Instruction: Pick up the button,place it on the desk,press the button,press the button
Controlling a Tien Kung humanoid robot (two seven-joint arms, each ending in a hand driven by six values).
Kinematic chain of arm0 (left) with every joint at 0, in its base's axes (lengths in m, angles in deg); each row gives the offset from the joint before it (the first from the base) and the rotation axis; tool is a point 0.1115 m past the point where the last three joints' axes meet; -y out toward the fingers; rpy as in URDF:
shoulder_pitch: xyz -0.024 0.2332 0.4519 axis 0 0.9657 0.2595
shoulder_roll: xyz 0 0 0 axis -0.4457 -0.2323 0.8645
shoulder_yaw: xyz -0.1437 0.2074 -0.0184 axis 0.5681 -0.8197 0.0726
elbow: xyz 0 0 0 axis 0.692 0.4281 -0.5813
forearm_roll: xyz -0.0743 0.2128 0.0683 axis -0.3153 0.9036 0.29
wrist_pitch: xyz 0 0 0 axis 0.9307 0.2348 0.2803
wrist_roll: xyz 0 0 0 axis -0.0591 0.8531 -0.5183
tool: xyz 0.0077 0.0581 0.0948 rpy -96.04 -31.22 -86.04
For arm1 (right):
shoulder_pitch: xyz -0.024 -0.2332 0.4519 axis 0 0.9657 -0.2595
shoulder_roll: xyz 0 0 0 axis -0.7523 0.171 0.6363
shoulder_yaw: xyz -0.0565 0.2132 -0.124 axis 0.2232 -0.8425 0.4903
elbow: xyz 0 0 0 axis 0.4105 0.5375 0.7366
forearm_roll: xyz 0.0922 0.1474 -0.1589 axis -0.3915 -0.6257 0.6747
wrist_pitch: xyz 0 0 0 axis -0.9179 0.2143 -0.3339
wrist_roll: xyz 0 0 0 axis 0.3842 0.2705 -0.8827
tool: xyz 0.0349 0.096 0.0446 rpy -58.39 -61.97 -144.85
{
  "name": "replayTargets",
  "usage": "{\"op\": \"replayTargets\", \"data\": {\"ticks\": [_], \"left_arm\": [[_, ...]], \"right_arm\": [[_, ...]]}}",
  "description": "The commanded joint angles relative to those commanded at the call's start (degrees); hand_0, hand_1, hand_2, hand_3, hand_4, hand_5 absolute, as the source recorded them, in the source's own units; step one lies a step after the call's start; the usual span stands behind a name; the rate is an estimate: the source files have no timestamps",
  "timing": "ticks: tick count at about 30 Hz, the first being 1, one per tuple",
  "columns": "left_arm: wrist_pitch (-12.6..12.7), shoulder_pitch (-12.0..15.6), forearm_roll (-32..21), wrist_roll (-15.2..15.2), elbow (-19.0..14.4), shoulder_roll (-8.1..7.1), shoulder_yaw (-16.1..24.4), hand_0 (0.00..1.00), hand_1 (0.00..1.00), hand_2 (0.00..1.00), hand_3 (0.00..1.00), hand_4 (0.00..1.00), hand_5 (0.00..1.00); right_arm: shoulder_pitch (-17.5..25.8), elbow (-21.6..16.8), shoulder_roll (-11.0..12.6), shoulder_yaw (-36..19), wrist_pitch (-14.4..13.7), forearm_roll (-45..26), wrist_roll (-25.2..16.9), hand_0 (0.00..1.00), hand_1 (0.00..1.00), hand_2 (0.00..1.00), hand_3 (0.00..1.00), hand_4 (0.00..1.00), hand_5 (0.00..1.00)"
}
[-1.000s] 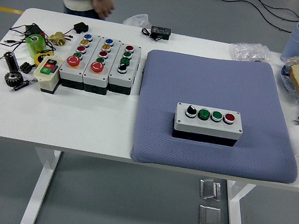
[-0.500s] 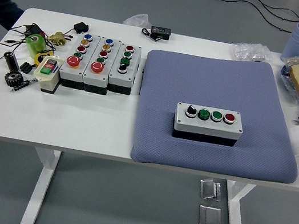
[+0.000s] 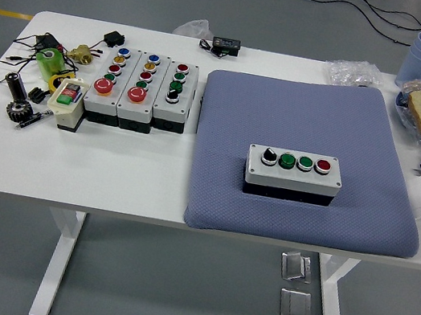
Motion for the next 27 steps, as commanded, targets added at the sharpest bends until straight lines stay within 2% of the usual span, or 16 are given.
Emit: {"op": "replayTargets", "data": {"ticks": [27], "left_arm": [[0.4,-0.6,-2.0,0.3,0.0,0.00,-0.4,0.546,0.421,0.425,0.427,0.265,0.430]], "right_arm": [[-0.3,-1.2,1.0,-0.3,-1.4,-1.4,-2.6,0.659,0.659,0.711,0.724,0.695,0.204]]}}
